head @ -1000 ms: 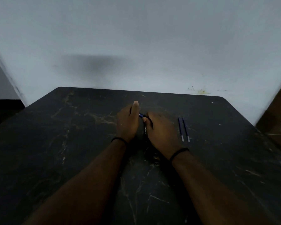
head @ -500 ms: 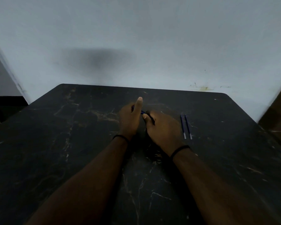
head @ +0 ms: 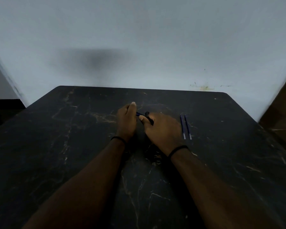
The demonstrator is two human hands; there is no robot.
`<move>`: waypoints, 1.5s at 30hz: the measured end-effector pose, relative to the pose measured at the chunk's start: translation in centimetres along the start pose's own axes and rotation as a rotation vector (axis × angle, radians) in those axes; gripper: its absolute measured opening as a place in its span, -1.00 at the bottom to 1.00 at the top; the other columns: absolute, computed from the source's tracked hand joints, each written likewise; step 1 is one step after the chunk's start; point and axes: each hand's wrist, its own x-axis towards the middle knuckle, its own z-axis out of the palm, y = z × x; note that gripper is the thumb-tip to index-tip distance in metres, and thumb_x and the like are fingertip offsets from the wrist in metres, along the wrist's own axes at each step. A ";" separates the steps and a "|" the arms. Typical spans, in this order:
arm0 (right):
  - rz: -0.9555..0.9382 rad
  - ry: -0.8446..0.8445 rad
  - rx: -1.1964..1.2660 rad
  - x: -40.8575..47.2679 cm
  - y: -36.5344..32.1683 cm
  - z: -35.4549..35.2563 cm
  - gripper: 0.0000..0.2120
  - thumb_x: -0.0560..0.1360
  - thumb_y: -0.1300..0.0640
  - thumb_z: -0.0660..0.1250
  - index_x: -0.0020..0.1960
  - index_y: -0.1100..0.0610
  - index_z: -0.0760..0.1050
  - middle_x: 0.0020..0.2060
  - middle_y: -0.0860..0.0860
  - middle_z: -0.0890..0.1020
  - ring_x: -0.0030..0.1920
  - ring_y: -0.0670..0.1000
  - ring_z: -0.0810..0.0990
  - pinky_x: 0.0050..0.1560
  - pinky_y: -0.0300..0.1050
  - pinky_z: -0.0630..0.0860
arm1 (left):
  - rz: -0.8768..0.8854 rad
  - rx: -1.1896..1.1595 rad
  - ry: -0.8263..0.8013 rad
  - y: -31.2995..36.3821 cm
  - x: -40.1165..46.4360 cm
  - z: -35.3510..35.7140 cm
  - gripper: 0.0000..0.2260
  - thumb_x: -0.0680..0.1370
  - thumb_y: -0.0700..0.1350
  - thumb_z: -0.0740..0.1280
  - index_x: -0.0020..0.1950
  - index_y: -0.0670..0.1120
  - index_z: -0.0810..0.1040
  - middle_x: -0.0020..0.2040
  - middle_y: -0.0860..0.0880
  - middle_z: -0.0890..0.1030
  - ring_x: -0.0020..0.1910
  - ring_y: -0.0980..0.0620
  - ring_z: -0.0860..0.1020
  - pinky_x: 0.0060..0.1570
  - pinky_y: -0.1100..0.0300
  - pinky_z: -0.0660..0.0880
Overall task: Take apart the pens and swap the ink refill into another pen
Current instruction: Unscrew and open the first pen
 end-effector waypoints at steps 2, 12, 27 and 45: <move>0.000 0.001 -0.014 0.0 0.2 0.1 -0.54 0.58 -0.29 0.09 -0.30 0.01 0.39 -0.46 -0.09 0.41 -0.38 -0.04 0.47 -0.32 -0.09 0.42 | 0.018 0.032 -0.005 0.1 0.0 0.0 -0.57 0.65 -0.15 0.19 -0.43 -0.02 0.26 -0.50 0.08 0.28 -0.47 0.10 0.24 -0.37 0.13 0.19; 0.088 0.002 0.033 -0.1 2.0 -0.3 -0.54 0.59 -0.32 0.03 -0.26 -0.01 0.37 -0.42 -0.08 0.43 -0.35 -0.04 0.46 -0.33 -0.09 0.32 | -0.089 0.413 0.206 -0.3 1.6 -2.0 -0.61 0.59 0.09 0.29 -0.36 -0.09 0.44 -0.39 -0.04 0.43 -0.39 0.04 0.37 -0.28 0.07 0.38; 0.114 -0.070 0.110 -0.6 1.3 -1.6 -0.62 0.65 -0.16 0.04 -0.07 0.07 0.46 -0.18 0.02 0.60 -0.12 0.08 0.57 -0.08 0.00 0.43 | -0.196 1.034 0.161 -0.3 1.6 -2.5 -0.62 0.52 0.16 0.33 0.14 -0.11 0.57 0.27 -0.24 0.44 0.31 -0.27 0.37 0.31 -0.13 0.29; 0.237 -0.320 1.172 -0.3 0.8 -0.9 -0.71 0.67 0.08 0.15 -0.10 0.15 0.57 -0.52 -0.08 0.34 -0.59 -0.16 0.20 -0.58 -0.31 0.14 | -0.246 -0.485 -0.581 1.6 -0.5 -1.9 -0.70 0.56 -0.07 0.26 0.24 -0.13 0.57 0.25 -0.10 0.64 -0.38 0.01 0.18 -0.54 0.24 0.00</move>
